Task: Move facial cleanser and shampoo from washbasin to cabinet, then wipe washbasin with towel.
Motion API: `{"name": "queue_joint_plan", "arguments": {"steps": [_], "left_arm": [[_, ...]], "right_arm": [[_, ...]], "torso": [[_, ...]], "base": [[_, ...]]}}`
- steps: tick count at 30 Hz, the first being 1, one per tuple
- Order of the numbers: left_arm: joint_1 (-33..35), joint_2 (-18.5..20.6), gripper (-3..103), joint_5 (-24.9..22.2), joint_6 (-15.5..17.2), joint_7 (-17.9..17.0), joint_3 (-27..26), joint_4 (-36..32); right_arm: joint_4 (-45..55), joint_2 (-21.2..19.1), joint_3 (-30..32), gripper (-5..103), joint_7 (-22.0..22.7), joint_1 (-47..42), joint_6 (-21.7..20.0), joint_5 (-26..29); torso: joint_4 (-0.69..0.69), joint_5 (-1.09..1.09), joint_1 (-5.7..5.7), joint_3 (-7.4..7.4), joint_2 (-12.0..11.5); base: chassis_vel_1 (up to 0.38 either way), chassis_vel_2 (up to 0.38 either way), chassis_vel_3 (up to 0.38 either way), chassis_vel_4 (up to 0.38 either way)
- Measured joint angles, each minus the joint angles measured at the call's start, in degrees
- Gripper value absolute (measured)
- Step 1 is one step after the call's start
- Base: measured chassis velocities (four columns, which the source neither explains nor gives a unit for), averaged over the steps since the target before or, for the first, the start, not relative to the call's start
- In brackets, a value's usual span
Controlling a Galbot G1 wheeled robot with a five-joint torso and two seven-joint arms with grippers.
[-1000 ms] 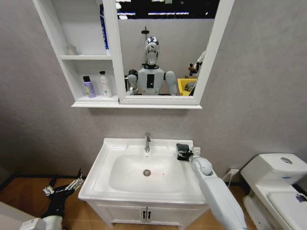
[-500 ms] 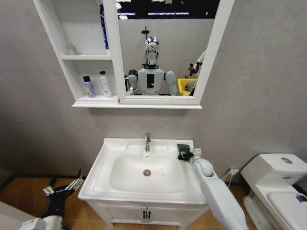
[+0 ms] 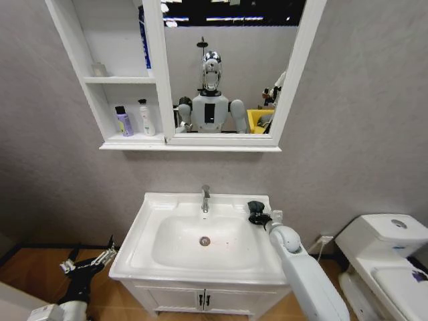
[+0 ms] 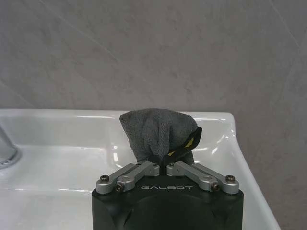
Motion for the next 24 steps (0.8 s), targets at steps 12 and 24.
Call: {"name": "queue_joint_plan", "arguments": {"steps": [12, 24], "left_arm": [[0.0, 0.0, 100, 0.0, 0.0, 0.0, 0.0, 0.0], [0.0, 0.0, 100, 0.0, 0.0, 0.0, 0.0, 0.0]], "right_arm": [[11.1, 2.3, -11.3, 2, 17.5, -3.8, -6.8, 20.0], [5.2, -1.2, -8.1, 2, 16.1, -3.5, -6.8, 21.0]], "torso": [[0.03, -0.01, -0.01, 0.0, 0.0], [-0.01, 0.01, 0.0, 0.0, 0.0]], "base": [[0.0, 0.0, 0.0, 0.0], [0.0, 0.0, 0.0, 0.0]]}}
